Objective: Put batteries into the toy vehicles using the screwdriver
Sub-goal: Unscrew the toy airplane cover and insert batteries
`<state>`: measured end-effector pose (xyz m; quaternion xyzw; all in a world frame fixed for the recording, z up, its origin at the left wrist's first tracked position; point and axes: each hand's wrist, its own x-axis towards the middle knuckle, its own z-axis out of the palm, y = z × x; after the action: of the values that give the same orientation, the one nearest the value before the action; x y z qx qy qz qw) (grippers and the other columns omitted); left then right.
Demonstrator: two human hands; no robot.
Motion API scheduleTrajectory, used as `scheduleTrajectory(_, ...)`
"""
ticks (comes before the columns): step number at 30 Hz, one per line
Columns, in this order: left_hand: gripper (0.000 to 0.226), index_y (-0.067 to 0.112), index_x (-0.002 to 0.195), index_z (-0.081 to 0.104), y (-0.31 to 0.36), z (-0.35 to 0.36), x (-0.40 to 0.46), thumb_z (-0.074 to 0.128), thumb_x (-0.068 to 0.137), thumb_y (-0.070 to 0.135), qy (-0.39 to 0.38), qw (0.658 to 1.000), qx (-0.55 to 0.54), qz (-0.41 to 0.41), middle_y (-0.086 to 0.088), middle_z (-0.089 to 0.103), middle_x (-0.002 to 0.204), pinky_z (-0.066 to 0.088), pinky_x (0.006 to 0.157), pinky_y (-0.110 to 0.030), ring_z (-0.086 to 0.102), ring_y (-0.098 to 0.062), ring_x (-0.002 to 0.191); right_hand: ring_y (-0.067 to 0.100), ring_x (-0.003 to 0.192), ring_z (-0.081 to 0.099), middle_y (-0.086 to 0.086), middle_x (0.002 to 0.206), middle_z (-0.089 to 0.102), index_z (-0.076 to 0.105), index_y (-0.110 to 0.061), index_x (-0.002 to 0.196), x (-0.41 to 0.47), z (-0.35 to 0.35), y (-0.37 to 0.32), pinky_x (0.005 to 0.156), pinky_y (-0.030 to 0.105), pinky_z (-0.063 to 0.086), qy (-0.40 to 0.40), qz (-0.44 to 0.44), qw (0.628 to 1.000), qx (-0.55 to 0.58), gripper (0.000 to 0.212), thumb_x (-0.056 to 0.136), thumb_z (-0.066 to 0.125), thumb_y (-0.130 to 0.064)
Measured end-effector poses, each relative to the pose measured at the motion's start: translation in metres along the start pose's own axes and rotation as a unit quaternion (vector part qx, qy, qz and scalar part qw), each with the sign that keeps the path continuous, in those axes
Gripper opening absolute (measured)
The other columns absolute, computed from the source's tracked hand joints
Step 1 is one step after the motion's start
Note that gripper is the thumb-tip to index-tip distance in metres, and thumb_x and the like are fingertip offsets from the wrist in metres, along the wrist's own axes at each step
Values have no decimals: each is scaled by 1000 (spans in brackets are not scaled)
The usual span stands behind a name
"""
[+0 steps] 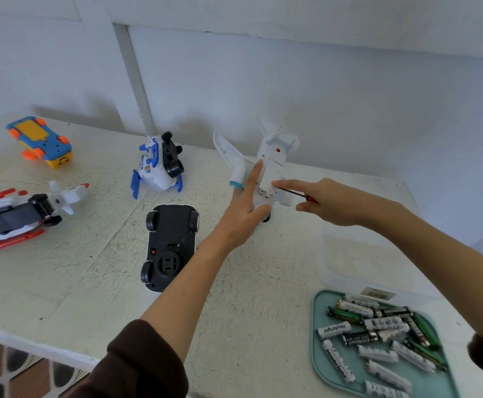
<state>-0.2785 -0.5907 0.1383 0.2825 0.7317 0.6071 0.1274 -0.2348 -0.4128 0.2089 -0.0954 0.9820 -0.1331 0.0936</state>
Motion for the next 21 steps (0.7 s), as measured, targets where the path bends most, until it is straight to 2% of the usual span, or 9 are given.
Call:
scheduleTrajectory(3, 83, 34, 152, 9, 1, 3, 1, 44, 78, 16, -1, 1000, -28, -5, 5, 22, 147, 46, 76, -7, 47, 16, 101, 16, 56, 41, -5, 64, 44, 19, -41, 143, -1, 0, -2, 65, 30, 42, 0, -1, 1000, 1, 57, 97, 45, -19)
scheduleTrajectory(6, 83, 35, 151, 8, 2, 4, 2, 43, 79, 15, 2, 999, -35, -7, 7, 23, 144, 45, 76, -6, 47, 19, 94, 16, 58, 43, -15, 66, 39, 20, -40, 143, -1, 0, -4, 66, 28, 41, 9, -9, 1000, 4, 56, 97, 44, -17)
scheduleTrajectory(9, 81, 37, 150, 9, 0, 3, 2, 44, 80, 14, -1, 999, -32, -1, 5, 22, 145, 45, 75, -6, 46, 24, 91, 17, 59, 44, -15, 67, 40, 21, -41, 142, -2, 1, -3, 66, 28, 41, 4, -9, 1000, 4, 56, 97, 44, -19)
scheduleTrajectory(12, 78, 36, 150, 8, -3, 1, 2, 46, 88, 8, 6, 1000, -22, -2, 3, 20, 147, 44, 74, -4, 45, 26, 92, 17, 60, 45, -5, 65, 45, 22, -40, 142, -4, 3, -1, 66, 28, 40, 2, -8, 1000, 17, 55, 97, 45, -20)
scheduleTrajectory(15, 78, 29, 154, 5, -7, -1, 3, 45, 93, -2, 19, 1000, -9, -12, 5, 24, 141, 46, 73, -8, 47, 20, 85, 14, 57, 41, -1, 62, 44, 22, -39, 142, -6, 4, 1, 61, 24, 38, 3, -4, 999, 33, 55, 96, 45, -19)
scheduleTrajectory(18, 77, 28, 154, 6, -10, -3, 3, 46, 94, 1, 29, 999, 0, -15, 4, 29, 137, 46, 75, -7, 48, 4, 95, 12, 57, 40, 0, 65, 45, 23, -39, 142, -9, 4, 2, 61, 22, 38, 10, 1, 999, 51, 55, 96, 45, -19)
scheduleTrajectory(21, 77, 28, 153, 6, -12, -4, 3, 47, 93, 3, 36, 999, 2, -15, 2, 31, 135, 46, 74, -5, 47, -3, 96, 10, 55, 40, 0, 66, 47, 23, -42, 141, -14, 2, 5, 57, 18, 37, 16, 9, 997, 69, 55, 96, 45, -18)
